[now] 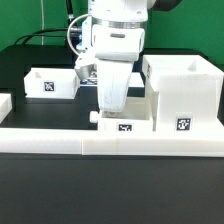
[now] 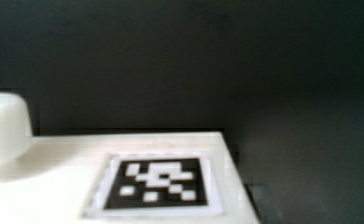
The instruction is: Assemble drawer
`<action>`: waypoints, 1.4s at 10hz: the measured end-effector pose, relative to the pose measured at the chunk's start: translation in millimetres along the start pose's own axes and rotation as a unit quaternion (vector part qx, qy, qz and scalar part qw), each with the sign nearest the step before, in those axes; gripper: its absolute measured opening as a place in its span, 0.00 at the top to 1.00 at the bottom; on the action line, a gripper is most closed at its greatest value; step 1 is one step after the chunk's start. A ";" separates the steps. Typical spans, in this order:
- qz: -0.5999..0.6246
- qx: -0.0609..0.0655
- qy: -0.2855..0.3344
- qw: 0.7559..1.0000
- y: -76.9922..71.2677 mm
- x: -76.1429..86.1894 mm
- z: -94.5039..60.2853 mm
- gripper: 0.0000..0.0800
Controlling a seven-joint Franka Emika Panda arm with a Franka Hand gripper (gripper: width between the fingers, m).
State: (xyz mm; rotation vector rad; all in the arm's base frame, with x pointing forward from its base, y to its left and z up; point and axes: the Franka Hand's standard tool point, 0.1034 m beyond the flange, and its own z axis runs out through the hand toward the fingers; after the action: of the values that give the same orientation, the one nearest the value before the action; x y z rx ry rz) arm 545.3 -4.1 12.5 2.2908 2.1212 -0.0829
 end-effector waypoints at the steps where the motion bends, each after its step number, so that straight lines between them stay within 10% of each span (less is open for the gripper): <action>1: -0.005 0.005 -0.002 1.000 -0.8 2.3 -0.3 0.94; 14: -0.029 -0.007 -0.006 1.000 -1.2 0.9 3.2 0.94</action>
Offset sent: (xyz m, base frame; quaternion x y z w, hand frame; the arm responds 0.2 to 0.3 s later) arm 0.0000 0.0000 0.0000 0.0000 0.0000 0.0000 1.0000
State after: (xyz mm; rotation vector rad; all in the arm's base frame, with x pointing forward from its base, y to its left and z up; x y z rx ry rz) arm 544.0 -3.2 9.3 2.2162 2.1755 -0.0836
